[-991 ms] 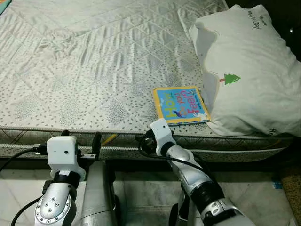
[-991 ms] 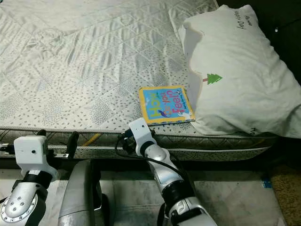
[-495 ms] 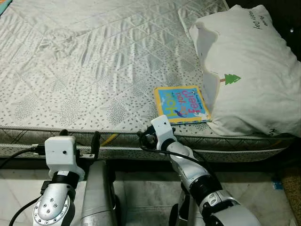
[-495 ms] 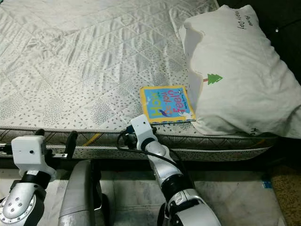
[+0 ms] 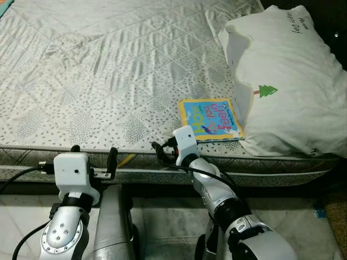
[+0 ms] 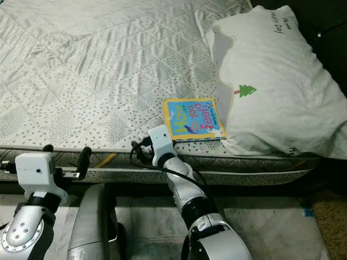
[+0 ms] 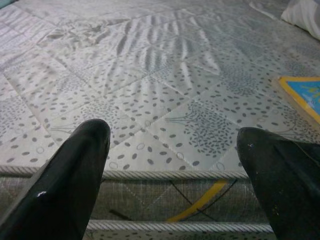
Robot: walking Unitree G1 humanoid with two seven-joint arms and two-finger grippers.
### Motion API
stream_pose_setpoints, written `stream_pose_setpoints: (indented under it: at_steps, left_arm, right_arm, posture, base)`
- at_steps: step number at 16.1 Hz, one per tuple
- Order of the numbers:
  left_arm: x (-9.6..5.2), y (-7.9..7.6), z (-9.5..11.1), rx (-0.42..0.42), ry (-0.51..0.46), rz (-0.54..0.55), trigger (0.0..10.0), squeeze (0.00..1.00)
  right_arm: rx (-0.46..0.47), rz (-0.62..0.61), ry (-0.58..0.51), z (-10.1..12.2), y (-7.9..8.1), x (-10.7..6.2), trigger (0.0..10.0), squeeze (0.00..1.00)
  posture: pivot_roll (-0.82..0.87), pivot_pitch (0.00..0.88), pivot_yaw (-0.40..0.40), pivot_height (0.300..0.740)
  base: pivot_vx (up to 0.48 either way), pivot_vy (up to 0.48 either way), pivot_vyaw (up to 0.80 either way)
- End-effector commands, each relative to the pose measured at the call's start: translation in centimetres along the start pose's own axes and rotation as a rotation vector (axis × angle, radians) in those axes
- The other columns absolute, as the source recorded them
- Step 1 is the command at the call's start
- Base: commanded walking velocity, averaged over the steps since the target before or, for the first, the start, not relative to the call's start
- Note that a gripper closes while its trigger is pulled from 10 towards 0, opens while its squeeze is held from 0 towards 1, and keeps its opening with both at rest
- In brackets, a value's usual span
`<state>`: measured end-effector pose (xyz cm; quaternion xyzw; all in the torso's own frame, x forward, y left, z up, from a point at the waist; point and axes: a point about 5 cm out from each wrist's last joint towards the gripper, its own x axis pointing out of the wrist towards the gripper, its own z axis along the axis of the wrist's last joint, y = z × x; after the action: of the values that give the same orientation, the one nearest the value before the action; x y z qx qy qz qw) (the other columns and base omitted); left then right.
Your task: Clean up the room
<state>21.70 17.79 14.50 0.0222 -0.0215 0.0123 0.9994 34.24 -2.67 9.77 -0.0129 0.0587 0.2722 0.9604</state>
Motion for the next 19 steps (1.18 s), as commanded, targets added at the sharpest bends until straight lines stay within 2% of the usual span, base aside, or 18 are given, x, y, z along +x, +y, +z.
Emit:
stream_pose_setpoints:
  at_steps: [1,5,8,9,12,19]
  left_arm:
    - [-0.2,0.1,-0.5,0.007,0.019,0.007,10.0,0.00]
    - [0.8,-0.5,-0.4,-0.012,-0.006,-0.012,10.0,0.00]
    - [1.9,-1.1,-0.7,-0.028,-0.020,-0.036,10.0,0.00]
    - [2.3,-1.3,-0.8,-0.032,-0.026,-0.047,10.0,0.00]
    - [3.4,-1.8,-0.9,-0.040,-0.039,-0.075,10.0,0.00]
    - [5.2,-2.8,-1.1,-0.048,-0.072,-0.126,10.0,0.00]
  right_arm:
    - [0.032,0.019,-0.022,0.0,0.8,0.0,10.0,0.00]
    - [0.080,-0.029,-0.147,1.2,-1.2,-1.2,10.0,0.00]
    - [0.155,-0.104,-0.255,2.7,-3.5,-3.4,10.0,0.00]
    - [0.154,-0.116,-0.281,3.2,-3.9,-3.8,10.0,0.00]
    - [0.165,-0.160,-0.311,4.1,-4.6,-4.2,10.0,0.00]
    - [0.161,-0.251,-0.316,4.6,-6.6,-5.5,10.0,0.00]
  posture:
    - [0.21,0.207,-0.075,0.534]
    - [0.16,0.142,-0.063,0.534]
    - [0.12,0.096,-0.049,0.538]
    - [0.11,0.085,-0.044,0.548]
    - [0.07,0.047,-0.020,0.578]
    - [0.04,0.000,0.002,0.653]
  base:
    - [0.000,0.000,0.00]
    - [0.000,0.000,0.00]
    - [0.000,0.000,0.00]
    - [0.000,0.000,0.00]
    - [0.000,0.000,0.00]
    - [0.000,0.000,0.00]
